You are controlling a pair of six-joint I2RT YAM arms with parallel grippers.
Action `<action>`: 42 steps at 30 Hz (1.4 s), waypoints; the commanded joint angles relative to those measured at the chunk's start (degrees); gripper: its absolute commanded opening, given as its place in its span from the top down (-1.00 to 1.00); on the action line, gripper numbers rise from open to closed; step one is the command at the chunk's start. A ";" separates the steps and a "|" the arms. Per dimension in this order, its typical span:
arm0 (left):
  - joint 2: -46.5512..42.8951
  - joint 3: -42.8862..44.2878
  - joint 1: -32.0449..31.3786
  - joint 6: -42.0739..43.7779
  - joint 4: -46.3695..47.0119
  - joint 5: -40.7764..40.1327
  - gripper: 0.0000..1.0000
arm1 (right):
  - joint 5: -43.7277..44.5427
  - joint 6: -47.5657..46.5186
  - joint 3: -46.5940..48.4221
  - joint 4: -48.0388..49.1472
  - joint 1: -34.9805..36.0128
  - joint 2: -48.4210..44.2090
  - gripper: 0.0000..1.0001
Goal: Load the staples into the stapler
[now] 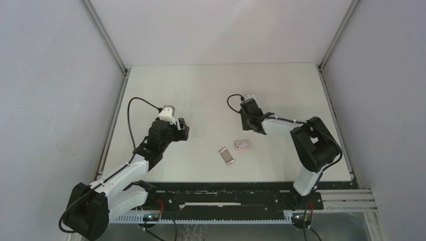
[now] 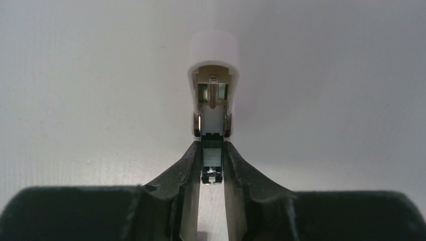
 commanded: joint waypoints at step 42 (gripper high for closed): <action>5.08 -4.34 0.27 -13.72 18.00 27.73 -0.58 | -22.77 -15.54 0.56 13.30 16.80 -1.12 0.11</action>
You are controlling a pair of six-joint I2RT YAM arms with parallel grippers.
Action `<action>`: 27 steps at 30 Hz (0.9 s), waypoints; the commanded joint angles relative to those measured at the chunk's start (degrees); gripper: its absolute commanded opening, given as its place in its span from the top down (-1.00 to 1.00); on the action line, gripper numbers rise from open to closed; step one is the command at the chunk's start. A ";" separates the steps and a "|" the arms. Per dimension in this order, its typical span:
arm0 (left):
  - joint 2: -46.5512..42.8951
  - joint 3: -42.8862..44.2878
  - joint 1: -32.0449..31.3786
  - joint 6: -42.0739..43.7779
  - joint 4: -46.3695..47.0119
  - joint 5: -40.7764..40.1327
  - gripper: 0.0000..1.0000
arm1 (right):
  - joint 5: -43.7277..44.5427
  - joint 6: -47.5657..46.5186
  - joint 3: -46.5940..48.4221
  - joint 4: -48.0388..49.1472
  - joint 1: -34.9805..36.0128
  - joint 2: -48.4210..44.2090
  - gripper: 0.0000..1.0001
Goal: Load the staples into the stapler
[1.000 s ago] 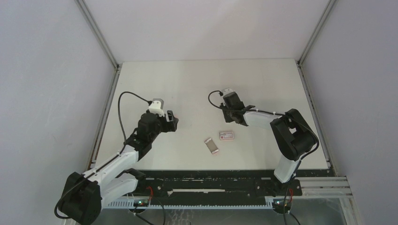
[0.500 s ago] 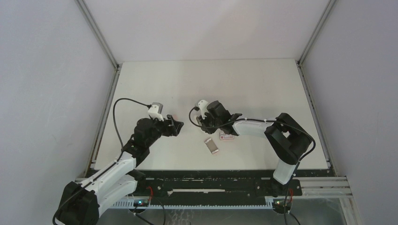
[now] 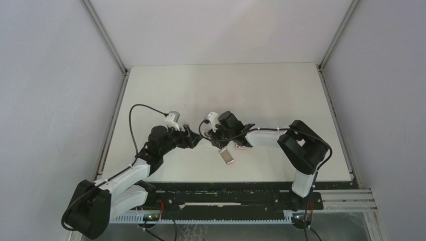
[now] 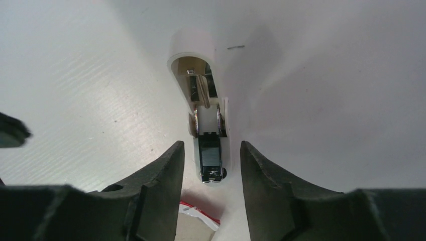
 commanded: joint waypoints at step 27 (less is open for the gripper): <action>17.78 15.25 -2.03 4.44 -2.93 2.19 -0.54 | 3.14 44.49 -11.05 7.09 -3.34 -9.82 0.11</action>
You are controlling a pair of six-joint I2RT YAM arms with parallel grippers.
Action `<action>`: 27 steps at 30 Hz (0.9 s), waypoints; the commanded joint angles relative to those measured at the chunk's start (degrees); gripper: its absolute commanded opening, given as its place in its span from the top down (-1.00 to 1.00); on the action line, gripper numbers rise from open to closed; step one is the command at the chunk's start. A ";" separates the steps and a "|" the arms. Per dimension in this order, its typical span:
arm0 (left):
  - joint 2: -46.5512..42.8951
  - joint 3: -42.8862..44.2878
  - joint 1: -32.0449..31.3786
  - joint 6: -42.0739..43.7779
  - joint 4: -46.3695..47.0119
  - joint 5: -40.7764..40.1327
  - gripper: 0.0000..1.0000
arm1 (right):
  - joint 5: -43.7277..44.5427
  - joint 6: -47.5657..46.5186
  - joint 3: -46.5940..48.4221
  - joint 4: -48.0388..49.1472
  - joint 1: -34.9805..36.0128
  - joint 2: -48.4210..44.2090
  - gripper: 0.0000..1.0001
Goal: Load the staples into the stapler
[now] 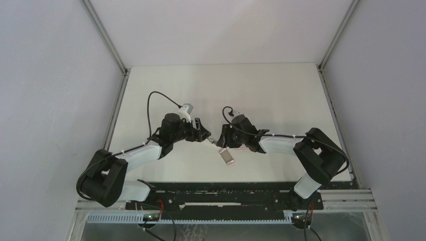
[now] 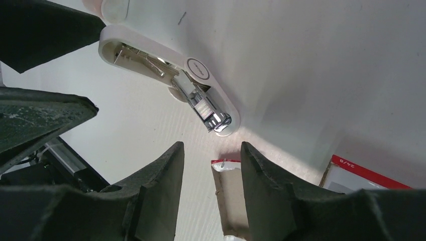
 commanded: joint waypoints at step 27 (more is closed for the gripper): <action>1.49 2.70 -11.07 4.58 3.00 -2.61 -0.51 | -1.86 3.46 1.54 9.55 -1.49 7.32 0.24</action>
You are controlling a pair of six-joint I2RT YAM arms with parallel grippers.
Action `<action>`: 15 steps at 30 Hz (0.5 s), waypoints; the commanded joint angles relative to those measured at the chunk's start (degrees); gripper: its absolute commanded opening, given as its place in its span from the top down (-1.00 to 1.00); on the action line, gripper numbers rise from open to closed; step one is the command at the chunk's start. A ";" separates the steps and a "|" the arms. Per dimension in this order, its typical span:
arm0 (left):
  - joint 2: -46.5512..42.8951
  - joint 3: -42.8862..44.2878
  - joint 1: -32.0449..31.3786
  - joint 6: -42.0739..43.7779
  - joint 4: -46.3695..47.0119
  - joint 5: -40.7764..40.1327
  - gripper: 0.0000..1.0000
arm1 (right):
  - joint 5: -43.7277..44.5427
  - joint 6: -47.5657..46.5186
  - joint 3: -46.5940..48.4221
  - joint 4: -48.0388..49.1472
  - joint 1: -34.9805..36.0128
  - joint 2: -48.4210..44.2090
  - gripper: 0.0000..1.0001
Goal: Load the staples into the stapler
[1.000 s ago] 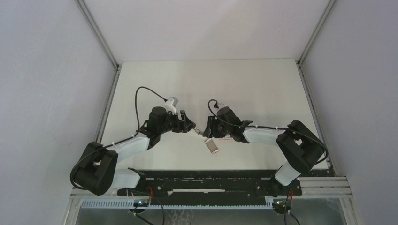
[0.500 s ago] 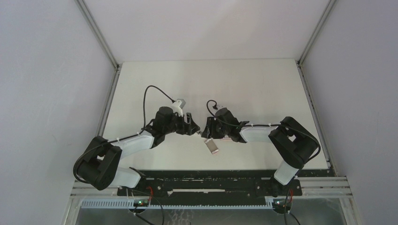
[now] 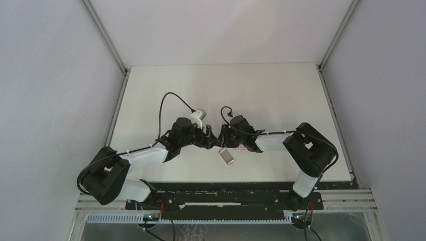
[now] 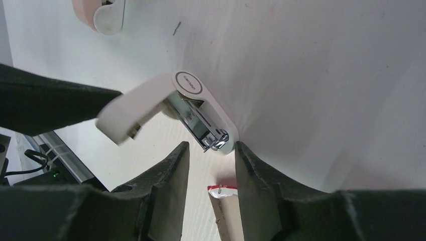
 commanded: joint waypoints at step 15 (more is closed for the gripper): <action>-10.03 -0.36 0.01 2.81 1.68 -1.87 -0.54 | 5.75 -14.26 -4.02 -6.61 -0.47 -14.85 0.03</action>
